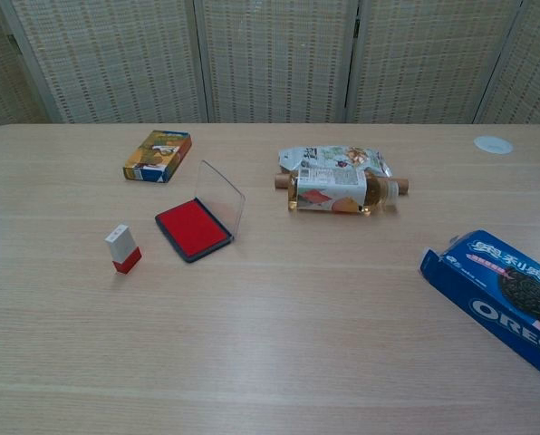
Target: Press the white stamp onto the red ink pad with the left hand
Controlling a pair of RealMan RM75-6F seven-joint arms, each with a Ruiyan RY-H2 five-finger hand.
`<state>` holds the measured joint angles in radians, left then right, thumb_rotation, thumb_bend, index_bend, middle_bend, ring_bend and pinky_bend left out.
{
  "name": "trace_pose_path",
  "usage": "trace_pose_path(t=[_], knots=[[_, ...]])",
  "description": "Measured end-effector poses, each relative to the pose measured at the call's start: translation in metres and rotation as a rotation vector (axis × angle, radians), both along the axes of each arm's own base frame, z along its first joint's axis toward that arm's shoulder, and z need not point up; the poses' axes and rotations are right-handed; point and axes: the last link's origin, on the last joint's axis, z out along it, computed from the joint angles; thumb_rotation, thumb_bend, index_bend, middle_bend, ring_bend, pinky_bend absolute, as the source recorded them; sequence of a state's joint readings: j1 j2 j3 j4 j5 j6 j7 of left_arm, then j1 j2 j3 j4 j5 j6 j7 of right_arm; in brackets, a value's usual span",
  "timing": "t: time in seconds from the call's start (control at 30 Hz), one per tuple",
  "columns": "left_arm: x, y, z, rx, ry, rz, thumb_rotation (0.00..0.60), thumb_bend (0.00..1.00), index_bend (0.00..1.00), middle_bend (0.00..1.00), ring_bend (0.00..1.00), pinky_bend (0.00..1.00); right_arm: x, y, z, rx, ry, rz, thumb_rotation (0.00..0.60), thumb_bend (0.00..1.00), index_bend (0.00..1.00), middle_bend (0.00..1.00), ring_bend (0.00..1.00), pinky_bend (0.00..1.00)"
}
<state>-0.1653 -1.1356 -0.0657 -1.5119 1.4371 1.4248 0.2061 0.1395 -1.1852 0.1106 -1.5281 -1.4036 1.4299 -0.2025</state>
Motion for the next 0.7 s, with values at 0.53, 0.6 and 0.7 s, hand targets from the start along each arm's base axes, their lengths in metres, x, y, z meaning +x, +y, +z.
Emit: trace_pose_path(t=[0.53,0.6,0.7], knots=[[0.021,-0.013,-0.004,-0.014,-0.032,-0.159,0.6,0.2,0.01,0.01,0.0,0.25,0.007,0.007,0.003,0.008,-0.03,0.045,0.6,0.3,0.0,0.0,0.0,0.0],[0.023,-0.013,-0.006,-0.024,-0.026,-0.155,0.6,0.2,0.04,0.07,0.0,0.28,0.007,0.009,0.005,0.002,-0.035,0.049,0.6,0.3,0.0,0.0,0.0,0.0],[0.029,-0.013,-0.013,-0.066,-0.003,-0.142,0.6,0.2,0.08,0.16,0.0,0.28,0.007,0.011,0.007,0.003,-0.04,0.052,0.6,0.3,0.0,0.0,0.0,0.0]])
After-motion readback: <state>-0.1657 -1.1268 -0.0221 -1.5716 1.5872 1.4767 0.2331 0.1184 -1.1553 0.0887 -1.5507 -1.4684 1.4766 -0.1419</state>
